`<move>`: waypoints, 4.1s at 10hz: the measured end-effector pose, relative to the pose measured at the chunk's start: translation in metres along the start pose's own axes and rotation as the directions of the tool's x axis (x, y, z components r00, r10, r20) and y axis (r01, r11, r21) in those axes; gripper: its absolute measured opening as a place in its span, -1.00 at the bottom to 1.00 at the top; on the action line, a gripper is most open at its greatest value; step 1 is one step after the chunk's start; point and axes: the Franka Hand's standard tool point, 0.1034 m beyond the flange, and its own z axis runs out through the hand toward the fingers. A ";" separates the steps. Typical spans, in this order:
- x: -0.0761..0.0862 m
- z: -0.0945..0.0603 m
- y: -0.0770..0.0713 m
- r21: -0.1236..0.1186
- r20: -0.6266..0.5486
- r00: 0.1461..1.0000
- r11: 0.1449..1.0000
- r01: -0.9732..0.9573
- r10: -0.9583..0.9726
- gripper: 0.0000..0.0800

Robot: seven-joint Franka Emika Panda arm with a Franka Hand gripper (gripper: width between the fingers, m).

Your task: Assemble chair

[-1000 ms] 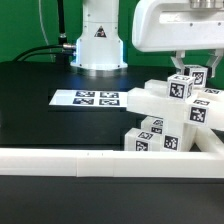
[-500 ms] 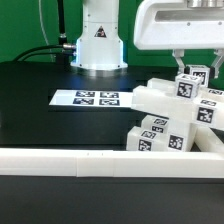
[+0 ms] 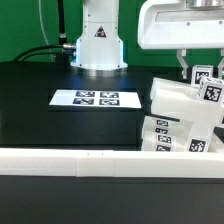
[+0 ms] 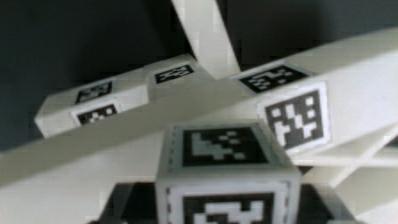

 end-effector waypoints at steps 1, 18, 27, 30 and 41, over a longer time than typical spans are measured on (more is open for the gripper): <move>-0.001 0.000 0.002 0.003 -0.003 0.996 0.996 -0.084 0.084 -0.29; 0.003 -0.002 0.004 0.077 0.049 0.929 0.927 -0.368 0.366 0.62; 0.002 -0.002 0.014 -0.010 0.080 0.858 0.861 0.509 -0.507 0.62; 0.001 0.000 0.015 -0.008 0.081 0.849 0.851 0.525 -0.522 0.12; -0.001 0.000 0.013 -0.041 0.070 0.997 0.998 0.045 -0.042 -0.29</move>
Offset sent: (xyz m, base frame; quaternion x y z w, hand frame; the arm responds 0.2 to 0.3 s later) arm -0.0201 -0.0175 -0.0050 -0.0104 0.0064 0.2206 0.9753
